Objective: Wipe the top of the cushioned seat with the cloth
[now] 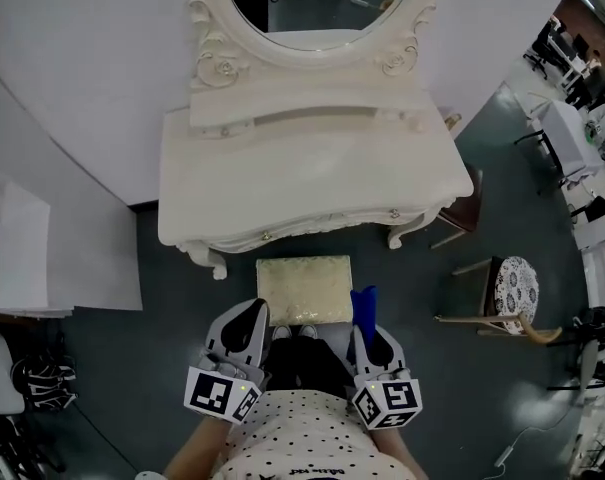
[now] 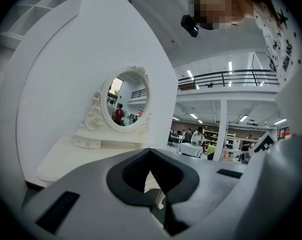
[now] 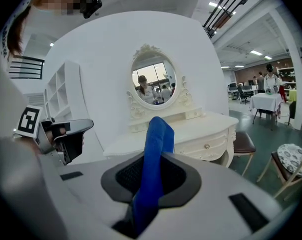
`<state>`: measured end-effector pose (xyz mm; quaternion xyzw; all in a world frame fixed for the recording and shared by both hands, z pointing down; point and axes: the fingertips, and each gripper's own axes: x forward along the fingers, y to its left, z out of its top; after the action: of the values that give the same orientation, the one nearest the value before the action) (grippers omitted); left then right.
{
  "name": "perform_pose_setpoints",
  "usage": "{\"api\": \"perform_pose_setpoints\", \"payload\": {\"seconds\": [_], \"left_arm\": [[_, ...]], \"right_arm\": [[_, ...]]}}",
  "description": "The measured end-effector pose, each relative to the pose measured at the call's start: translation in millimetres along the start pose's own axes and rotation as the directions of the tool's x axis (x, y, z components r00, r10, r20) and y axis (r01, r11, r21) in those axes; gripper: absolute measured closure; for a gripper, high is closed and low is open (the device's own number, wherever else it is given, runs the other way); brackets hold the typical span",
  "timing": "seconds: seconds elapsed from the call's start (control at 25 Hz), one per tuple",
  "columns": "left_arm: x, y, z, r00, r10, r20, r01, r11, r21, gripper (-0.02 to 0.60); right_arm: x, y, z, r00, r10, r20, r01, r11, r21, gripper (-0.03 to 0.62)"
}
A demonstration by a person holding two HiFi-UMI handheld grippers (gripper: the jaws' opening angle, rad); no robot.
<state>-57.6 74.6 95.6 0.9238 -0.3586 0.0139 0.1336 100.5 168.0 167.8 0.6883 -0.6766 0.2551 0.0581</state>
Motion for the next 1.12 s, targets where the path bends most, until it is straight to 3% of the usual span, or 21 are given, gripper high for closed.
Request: {"api": "perform_pose_setpoints", "payload": {"seconds": [0.36,0.52,0.64,0.88,1.12], "left_arm": [[13,-5,-5,0.999,0.035,-0.005,-0.035,0.999,0.011,0.583],[20,3,-20,0.996,0.085,-0.031,-0.086,0.996,-0.03,0.583],[32,9,-33,0.993,0.113,-0.045,-0.116,0.99,-0.075,0.583],[75,15,-70,0.993,0.097,-0.073,-0.104,0.989,-0.105,0.583],[98,29,-134,0.978,0.114,-0.176,-0.141,0.979,-0.15,0.583]], "right_arm": [[20,-10,7,0.998,0.048,-0.043,-0.049,0.998,-0.039,0.533],[41,-15,-1,0.995,0.075,-0.068,-0.078,0.996,-0.051,0.532],[64,-25,-19,0.992,0.075,-0.105,-0.081,0.995,-0.058,0.533],[115,-58,-63,0.984,0.026,-0.175,-0.036,0.998,-0.059,0.532],[168,-90,-111,0.976,-0.035,-0.214,0.024,0.998,-0.056,0.532]]}}
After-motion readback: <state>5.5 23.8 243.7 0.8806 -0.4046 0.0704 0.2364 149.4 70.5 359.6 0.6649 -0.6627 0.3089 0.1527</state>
